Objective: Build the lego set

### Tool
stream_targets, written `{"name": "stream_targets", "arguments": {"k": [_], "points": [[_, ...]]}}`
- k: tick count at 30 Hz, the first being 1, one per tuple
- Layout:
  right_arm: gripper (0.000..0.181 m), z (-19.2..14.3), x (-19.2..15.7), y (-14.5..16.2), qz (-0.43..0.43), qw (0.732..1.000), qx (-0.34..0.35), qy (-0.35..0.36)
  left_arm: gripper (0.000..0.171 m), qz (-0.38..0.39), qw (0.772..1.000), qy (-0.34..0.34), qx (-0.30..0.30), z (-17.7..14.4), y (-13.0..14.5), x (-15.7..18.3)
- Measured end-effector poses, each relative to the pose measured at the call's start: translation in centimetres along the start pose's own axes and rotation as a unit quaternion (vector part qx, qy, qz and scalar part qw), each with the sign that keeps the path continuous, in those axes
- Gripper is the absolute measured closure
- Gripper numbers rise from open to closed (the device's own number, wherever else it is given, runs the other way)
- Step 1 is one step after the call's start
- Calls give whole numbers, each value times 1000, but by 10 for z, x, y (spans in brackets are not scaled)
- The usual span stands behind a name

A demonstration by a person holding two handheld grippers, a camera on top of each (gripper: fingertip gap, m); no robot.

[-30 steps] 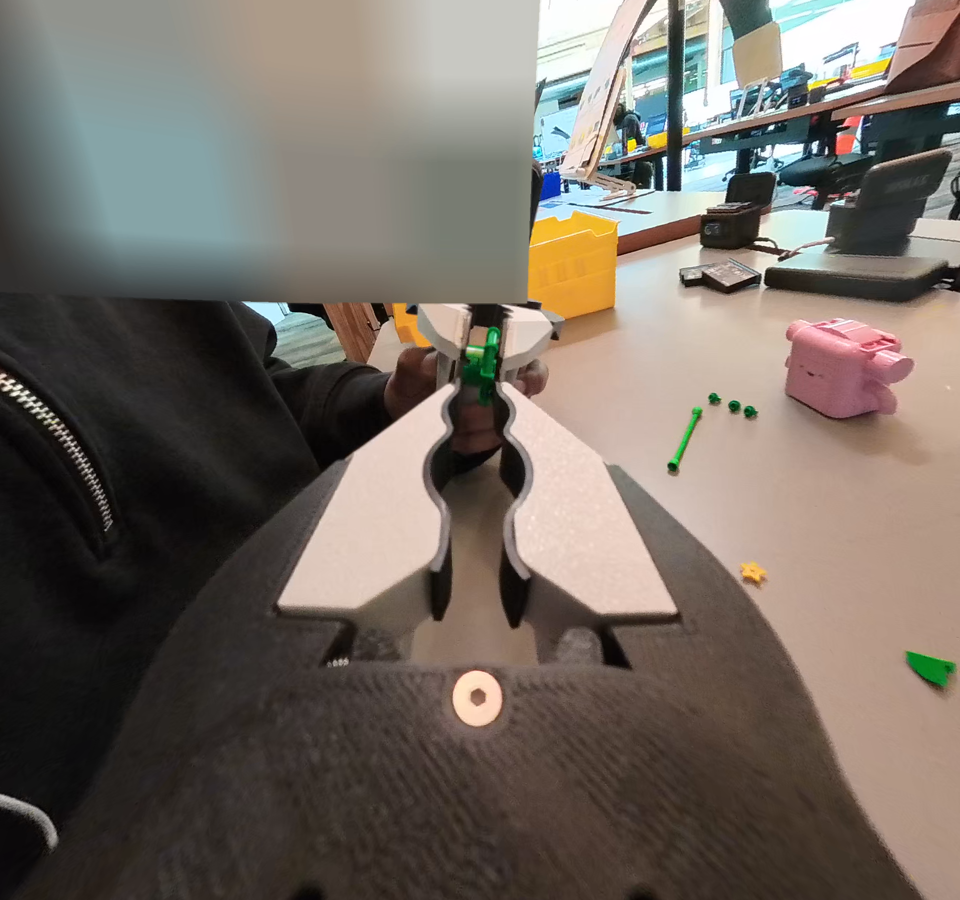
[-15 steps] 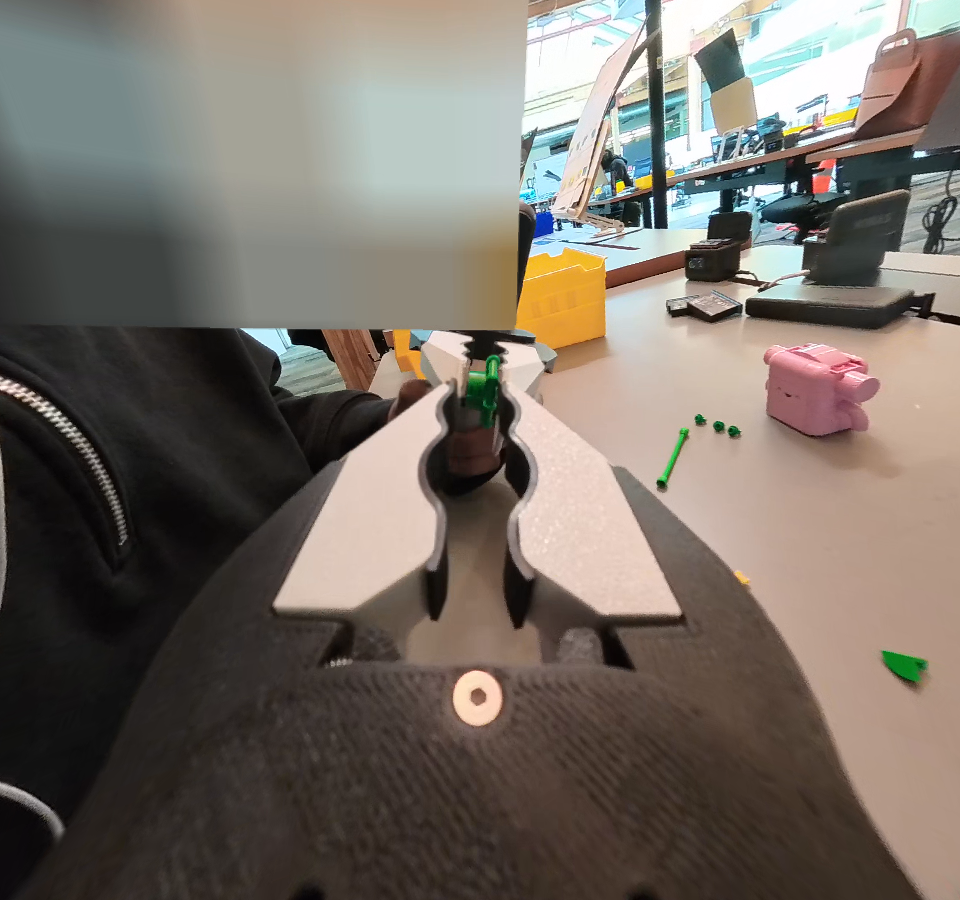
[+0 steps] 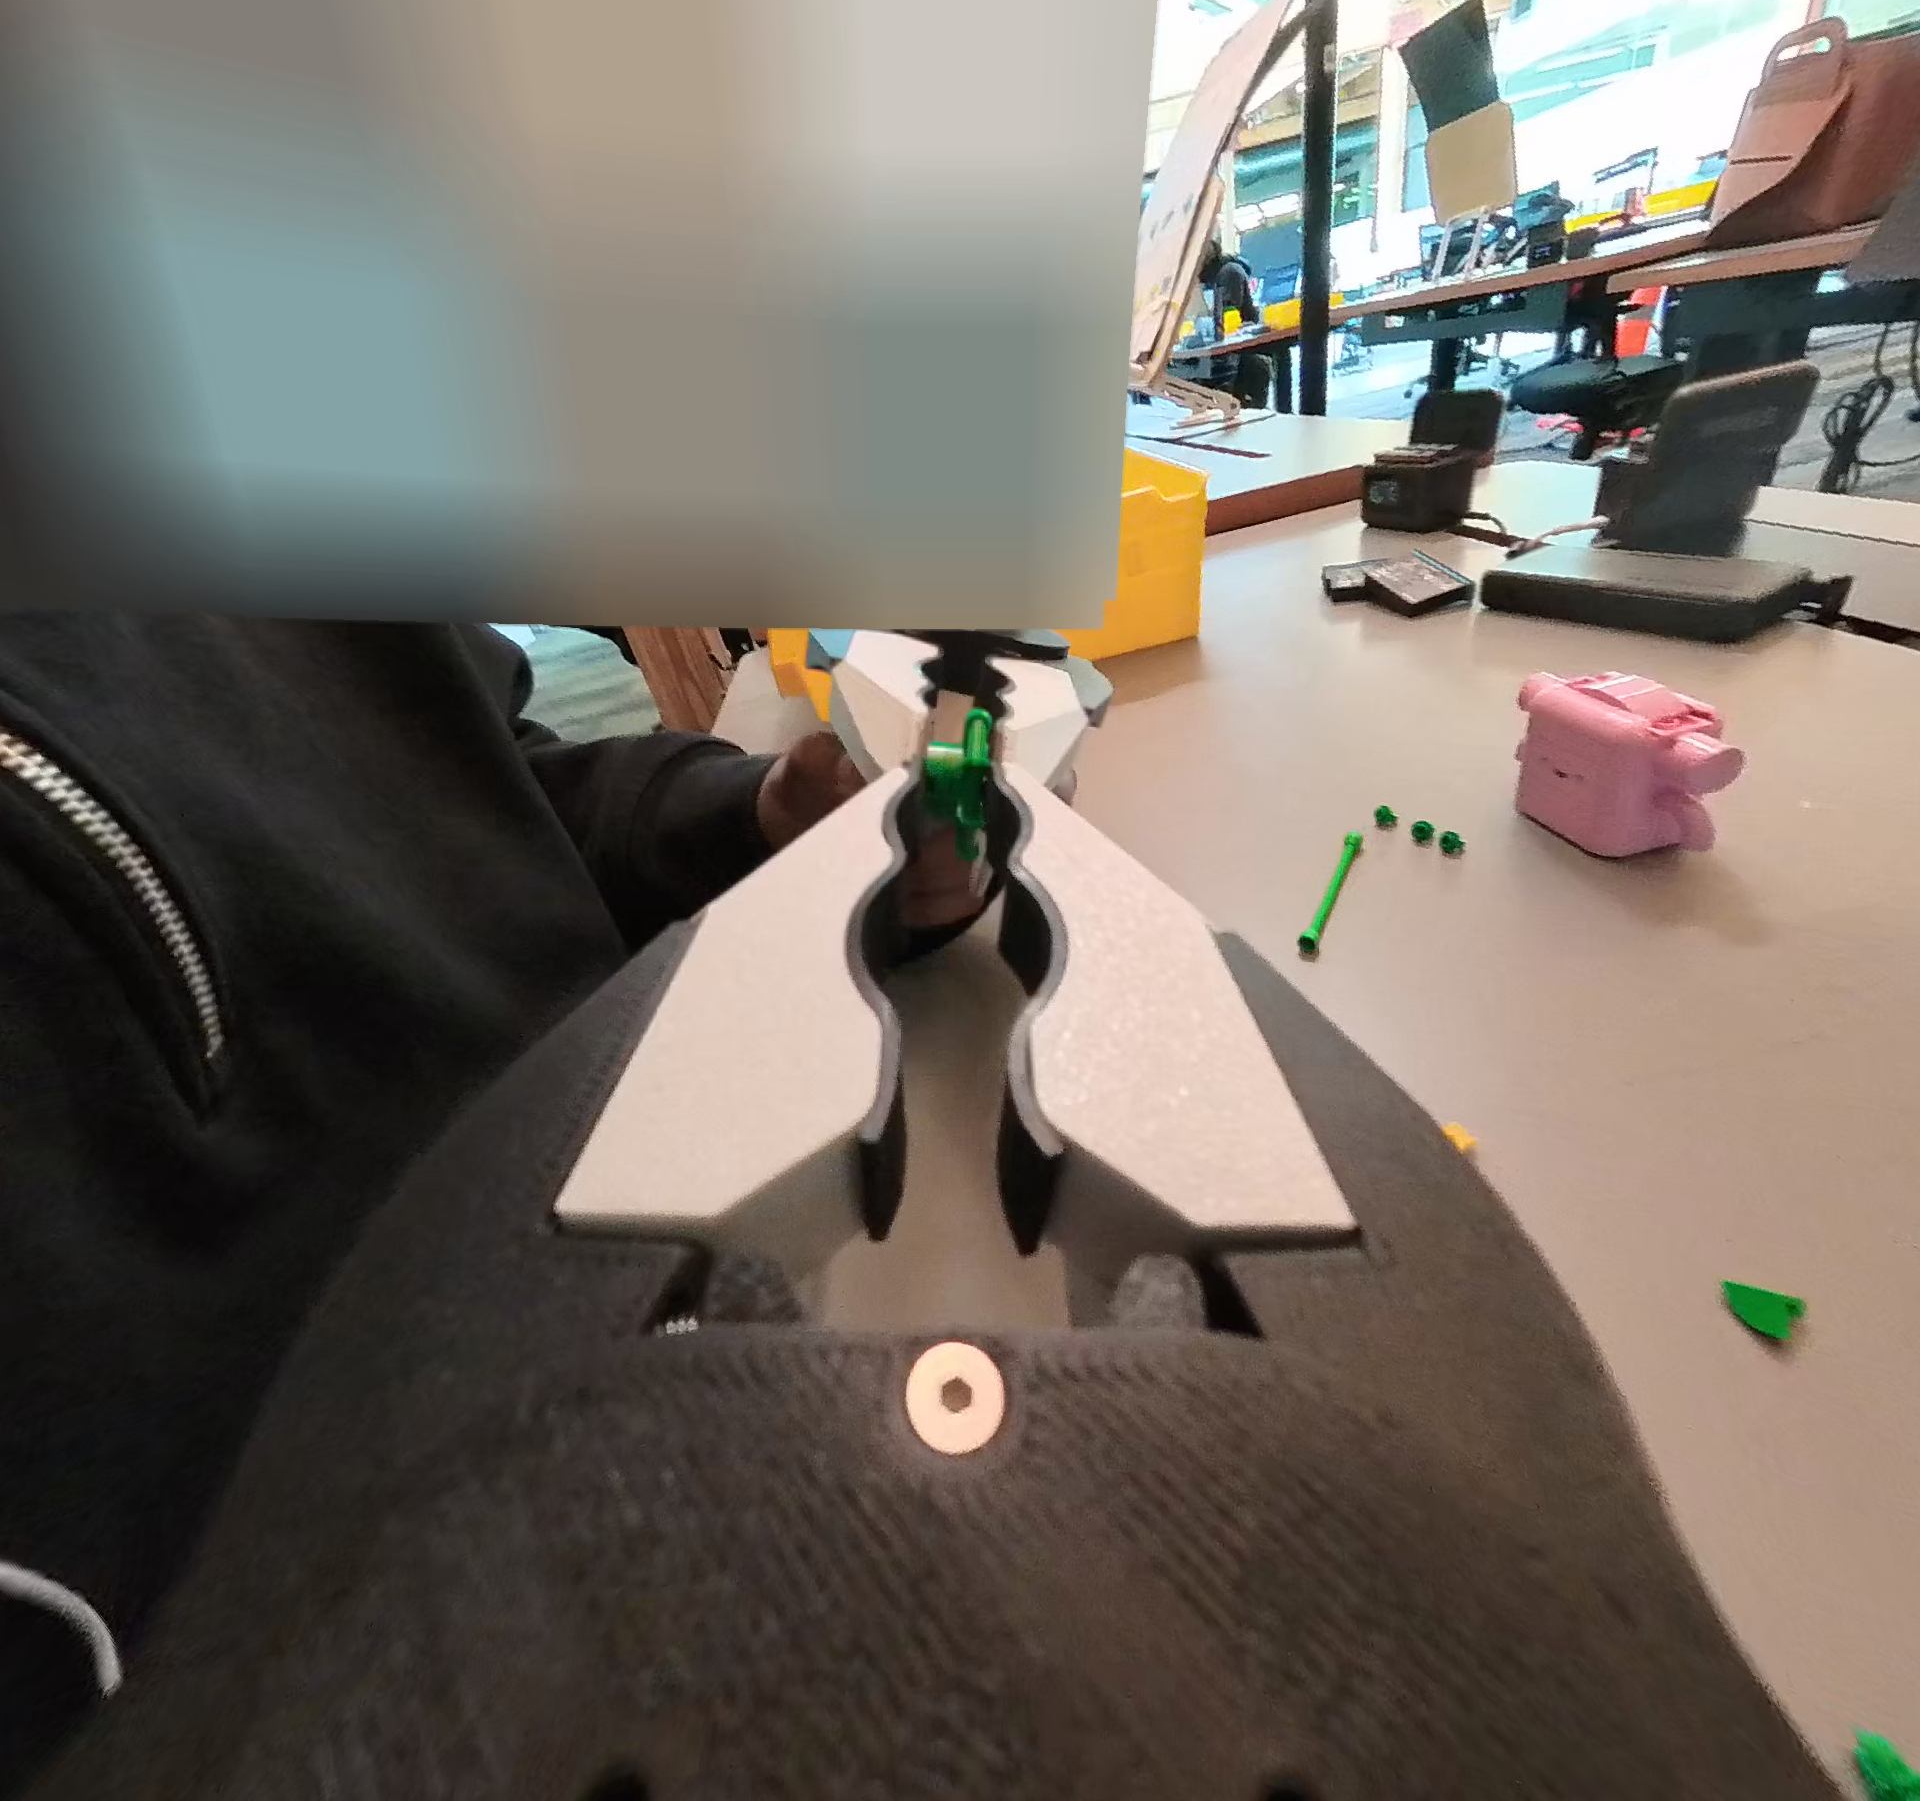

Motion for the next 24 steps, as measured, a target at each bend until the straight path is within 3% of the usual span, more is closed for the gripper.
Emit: {"name": "stream_targets", "arguments": {"k": [12, 16, 20, 24], "points": [[172, -1, 3, 0, -26, 999, -7, 28, 163, 1, 1000, -14, 3, 1, 0, -4], [172, -5, 12, 1, -83, 993, -26, 86, 139, -11, 999, -40, 21, -6, -4, -12], [172, -2, 18, 19, -177, 970, -112, 125, 134, -32, 996, -74, 48, -17, -12, -21], [172, 3, 24, 56, -277, 910, -273, 142, 135, -17, 990, -127, 64, -30, -19, -31]]}}
Point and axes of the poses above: each gripper's, where its closed fingertips meet, z out along the fingers, y out of its underside, x = y × z across the jaws, the point moved 5 cm from there along -z, back along the fingers, and after that the axes turned 6 degrees about x, right-handed, at the moved point
